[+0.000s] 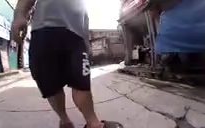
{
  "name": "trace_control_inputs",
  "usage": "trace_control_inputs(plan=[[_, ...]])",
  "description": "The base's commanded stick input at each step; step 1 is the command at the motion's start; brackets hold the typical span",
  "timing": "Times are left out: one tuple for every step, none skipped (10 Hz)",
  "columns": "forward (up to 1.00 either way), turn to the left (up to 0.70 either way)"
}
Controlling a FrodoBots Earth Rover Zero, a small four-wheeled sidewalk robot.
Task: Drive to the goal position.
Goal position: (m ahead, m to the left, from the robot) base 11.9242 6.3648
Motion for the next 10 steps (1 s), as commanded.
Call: trace_control_inputs(plan=[[0.67,0.0],[0.0,0.0],[0.0,0.0],[0.0,0.0],[0.0,0.0],[0.0,0.0],[0.0,0.0],[0.0,0.0],[0.0,0.0],[0.0,0.0]])
